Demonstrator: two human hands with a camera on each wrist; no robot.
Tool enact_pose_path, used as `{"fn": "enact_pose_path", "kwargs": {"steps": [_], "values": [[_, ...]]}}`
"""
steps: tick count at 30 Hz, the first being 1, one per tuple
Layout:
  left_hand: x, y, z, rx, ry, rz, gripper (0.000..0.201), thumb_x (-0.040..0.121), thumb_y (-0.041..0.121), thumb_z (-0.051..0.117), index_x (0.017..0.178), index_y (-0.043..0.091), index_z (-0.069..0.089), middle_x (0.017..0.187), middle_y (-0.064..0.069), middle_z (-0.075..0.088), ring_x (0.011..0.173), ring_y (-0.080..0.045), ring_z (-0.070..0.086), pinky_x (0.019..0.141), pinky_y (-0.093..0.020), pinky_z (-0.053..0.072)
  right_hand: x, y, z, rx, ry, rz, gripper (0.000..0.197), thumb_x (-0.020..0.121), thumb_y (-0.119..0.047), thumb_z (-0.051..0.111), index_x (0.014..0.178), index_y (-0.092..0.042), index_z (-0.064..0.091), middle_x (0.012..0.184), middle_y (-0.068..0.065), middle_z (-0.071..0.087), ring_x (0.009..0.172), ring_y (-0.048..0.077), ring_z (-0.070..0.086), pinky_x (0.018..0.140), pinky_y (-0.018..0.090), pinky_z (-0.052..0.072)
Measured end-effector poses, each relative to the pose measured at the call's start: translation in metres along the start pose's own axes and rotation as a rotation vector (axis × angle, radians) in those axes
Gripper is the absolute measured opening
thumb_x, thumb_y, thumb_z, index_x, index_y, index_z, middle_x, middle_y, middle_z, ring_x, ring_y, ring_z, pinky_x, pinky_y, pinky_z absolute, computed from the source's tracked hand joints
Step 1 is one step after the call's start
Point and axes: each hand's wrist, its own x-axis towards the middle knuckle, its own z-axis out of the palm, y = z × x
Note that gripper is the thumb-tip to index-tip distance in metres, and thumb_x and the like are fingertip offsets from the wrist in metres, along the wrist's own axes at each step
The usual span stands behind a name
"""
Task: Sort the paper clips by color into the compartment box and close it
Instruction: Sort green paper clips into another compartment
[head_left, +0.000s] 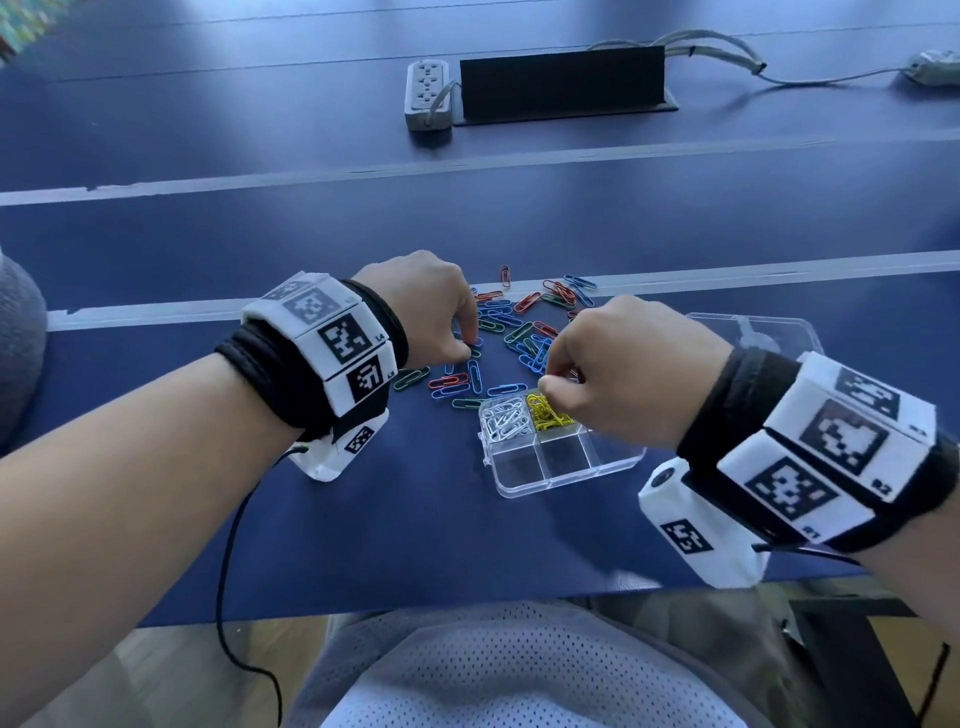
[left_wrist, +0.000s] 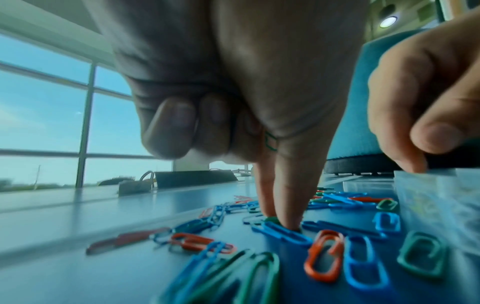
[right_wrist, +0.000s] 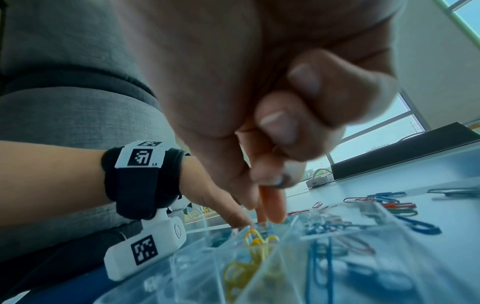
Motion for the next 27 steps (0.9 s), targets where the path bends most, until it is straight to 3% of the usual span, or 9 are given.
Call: {"fn": "enact_pose_path", "kwargs": {"steps": [5, 9, 12, 15, 19, 22, 24, 27], "values": [[-0.001, 0.006, 0.0, 0.101, 0.019, 0.016, 0.014, 0.079, 0.037, 0.062, 0.088, 0.031, 0.071, 0.061, 0.015, 0.041, 0.076, -0.018, 0.05, 0.064, -0.028, 0.038, 0.015, 0.01, -0.009, 0.03, 0.016, 0.0, 0.022, 0.085, -0.028, 0.053, 0.088, -0.02, 0.073, 0.087, 0.004, 0.071, 0.083, 0.027, 0.064, 0.077, 0.031, 0.054], [-0.001, 0.01, 0.002, 0.124, 0.036, 0.029, 0.014, 0.078, 0.034, 0.059, 0.086, 0.028, 0.07, 0.071, 0.007, 0.048, 0.075, -0.022, 0.05, 0.066, -0.029, 0.039, 0.042, 0.014, -0.011, -0.016, -0.013, -0.089, 0.022, 0.084, -0.019, 0.055, 0.091, -0.026, 0.074, 0.084, 0.002, 0.067, 0.086, 0.026, 0.063, 0.081, 0.03, 0.053], [-0.001, 0.009, 0.003, 0.073, 0.015, 0.027, 0.01, 0.077, 0.033, 0.058, 0.08, 0.028, 0.067, 0.072, 0.007, 0.049, 0.081, -0.024, 0.055, 0.067, -0.03, 0.042, 0.059, 0.009, -0.013, -0.118, -0.089, -0.165, 0.026, 0.087, -0.02, 0.056, 0.106, -0.031, 0.071, 0.086, -0.003, 0.06, 0.087, 0.02, 0.056, 0.083, 0.026, 0.047], [-0.002, 0.006, 0.0, -0.096, 0.03, 0.018, 0.006, 0.076, 0.029, 0.06, 0.072, 0.026, 0.061, 0.061, 0.011, 0.047, 0.071, -0.019, 0.053, 0.067, -0.027, 0.044, 0.075, 0.007, -0.013, -0.186, -0.105, -0.207, 0.03, 0.086, -0.019, 0.058, 0.108, -0.036, 0.069, 0.109, 0.001, 0.066, 0.1, 0.024, 0.062, 0.084, 0.028, 0.048], [-0.003, 0.001, -0.006, -0.408, -0.059, -0.096, 0.007, 0.079, 0.023, 0.057, 0.077, 0.018, 0.062, 0.059, 0.006, 0.051, 0.05, -0.007, 0.047, 0.054, -0.021, 0.041, 0.085, 0.003, -0.013, -0.26, -0.127, -0.19, 0.017, 0.082, -0.016, 0.062, 0.084, -0.03, 0.071, 0.095, 0.0, 0.065, 0.09, 0.026, 0.064, 0.065, 0.024, 0.047], [-0.004, -0.003, -0.005, -0.737, -0.175, -0.167, 0.008, 0.075, 0.018, 0.05, 0.073, 0.012, 0.053, 0.058, -0.002, 0.049, 0.044, -0.017, 0.045, 0.042, -0.018, 0.04, 0.084, 0.001, -0.013, -0.295, -0.121, -0.192, 0.019, 0.083, -0.018, 0.061, 0.094, -0.026, 0.074, 0.093, 0.003, 0.066, 0.086, 0.028, 0.063, 0.068, 0.025, 0.047], [-0.006, -0.004, -0.004, -0.937, -0.201, -0.195, 0.012, 0.081, 0.006, 0.044, 0.07, 0.011, 0.048, 0.06, -0.006, 0.05, 0.043, -0.016, 0.045, 0.037, -0.017, 0.038, 0.082, 0.001, -0.012, -0.294, -0.122, -0.216, 0.021, 0.084, -0.018, 0.057, 0.096, -0.021, 0.074, 0.091, 0.004, 0.068, 0.088, 0.026, 0.063, 0.068, 0.024, 0.045], [-0.008, -0.005, -0.005, -1.141, -0.235, -0.213, 0.014, 0.075, 0.005, 0.037, 0.066, 0.014, 0.043, 0.062, -0.007, 0.05, 0.041, -0.014, 0.046, 0.035, -0.016, 0.037, 0.081, 0.005, -0.01, -0.264, -0.108, -0.236, 0.018, 0.083, -0.02, 0.057, 0.09, -0.013, 0.072, 0.086, 0.001, 0.068, 0.085, 0.021, 0.061, 0.068, 0.022, 0.041]]}}
